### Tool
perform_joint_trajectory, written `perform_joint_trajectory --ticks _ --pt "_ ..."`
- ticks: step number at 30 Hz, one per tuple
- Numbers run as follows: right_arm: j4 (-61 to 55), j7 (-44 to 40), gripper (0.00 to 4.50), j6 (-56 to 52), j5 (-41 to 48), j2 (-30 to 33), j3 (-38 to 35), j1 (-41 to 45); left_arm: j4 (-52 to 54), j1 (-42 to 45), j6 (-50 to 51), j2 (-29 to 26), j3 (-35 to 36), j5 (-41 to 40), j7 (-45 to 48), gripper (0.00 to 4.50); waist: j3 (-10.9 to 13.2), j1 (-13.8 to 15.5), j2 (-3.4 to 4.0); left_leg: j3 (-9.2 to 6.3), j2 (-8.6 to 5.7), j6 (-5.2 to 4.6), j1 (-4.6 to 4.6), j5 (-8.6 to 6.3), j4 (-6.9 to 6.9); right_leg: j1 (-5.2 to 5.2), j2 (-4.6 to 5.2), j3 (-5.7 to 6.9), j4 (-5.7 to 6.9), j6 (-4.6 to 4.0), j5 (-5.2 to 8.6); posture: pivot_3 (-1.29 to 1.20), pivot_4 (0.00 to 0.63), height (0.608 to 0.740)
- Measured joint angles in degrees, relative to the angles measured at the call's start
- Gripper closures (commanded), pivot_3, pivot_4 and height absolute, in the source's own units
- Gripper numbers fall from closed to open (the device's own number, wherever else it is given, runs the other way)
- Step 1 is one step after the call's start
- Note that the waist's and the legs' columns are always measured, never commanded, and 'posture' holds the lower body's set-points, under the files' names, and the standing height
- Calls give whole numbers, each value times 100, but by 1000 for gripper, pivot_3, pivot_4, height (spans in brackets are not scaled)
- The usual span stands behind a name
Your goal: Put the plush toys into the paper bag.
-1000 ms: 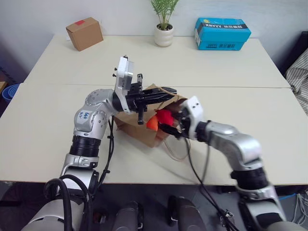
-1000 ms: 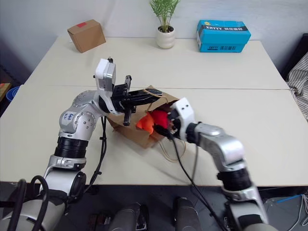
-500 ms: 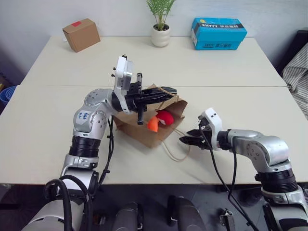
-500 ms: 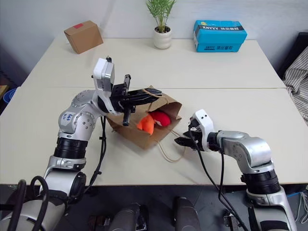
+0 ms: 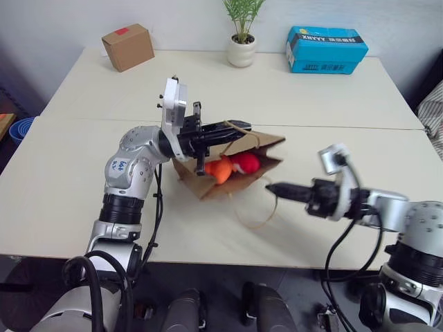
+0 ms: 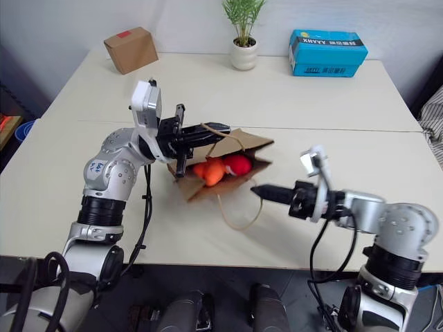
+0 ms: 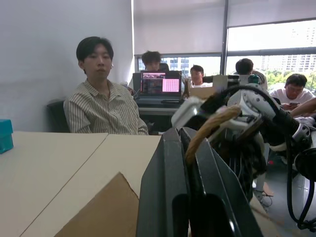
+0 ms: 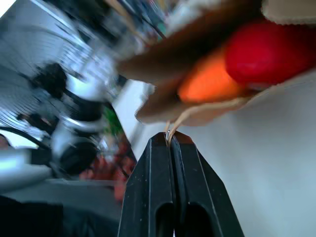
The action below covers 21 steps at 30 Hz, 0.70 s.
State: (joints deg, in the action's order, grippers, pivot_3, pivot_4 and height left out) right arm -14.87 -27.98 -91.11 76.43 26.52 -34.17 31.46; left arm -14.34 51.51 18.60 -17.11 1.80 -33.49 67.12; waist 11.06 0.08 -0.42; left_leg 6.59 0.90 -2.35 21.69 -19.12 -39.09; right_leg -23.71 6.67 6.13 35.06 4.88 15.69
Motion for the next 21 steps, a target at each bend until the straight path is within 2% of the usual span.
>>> perform_joint_trajectory --ticks 3,6,10,11,14,16,21 --pt "210 1118 4472 658 1302 418 -2 89 -408 278 -316 101 77 46 -62 4500 0 -10 0 2 0 1 0 0 2 0 -2 1 -3 0 0 0 150 740" --pt "319 2061 4472 1474 2220 732 190 92 -887 535 -739 154 146 254 -160 4500 0 -7 -1 10 -1 0 0 0 2 -2 -5 0 -3 1 0 0 150 740" --pt "169 2573 4472 2209 2641 887 548 -136 -1236 611 -881 162 137 326 86 4500 1 -11 -2 14 3 -1 0 0 4 -2 -14 1 -7 2 -1 0 150 740" --pt "159 2648 4494 2299 2696 902 672 -306 -1336 612 -890 153 129 359 139 4302 1 -10 -2 14 3 -1 1 -1 3 -2 -15 1 -6 2 -1 0 150 740" --pt "125 2595 3899 2380 2773 1038 994 -903 -1498 609 -857 107 69 479 197 3590 2 11 -3 12 -4 -13 19 2 -1 -12 -16 2 -7 9 -4 0 150 740" --pt "11 2445 3285 2442 2647 1220 1065 -1067 -1507 609 -744 51 39 489 280 2985 2 7 -3 12 -11 -26 48 8 -9 -33 -15 0 -9 23 -13 0 150 740" --pt "-352 1759 1402 2622 2345 1702 1048 -1462 -1269 580 -348 -191 31 466 397 1336 2 10 -4 8 -13 -30 57 7 -10 -38 -13 2 -17 27 -15 0 150 740"
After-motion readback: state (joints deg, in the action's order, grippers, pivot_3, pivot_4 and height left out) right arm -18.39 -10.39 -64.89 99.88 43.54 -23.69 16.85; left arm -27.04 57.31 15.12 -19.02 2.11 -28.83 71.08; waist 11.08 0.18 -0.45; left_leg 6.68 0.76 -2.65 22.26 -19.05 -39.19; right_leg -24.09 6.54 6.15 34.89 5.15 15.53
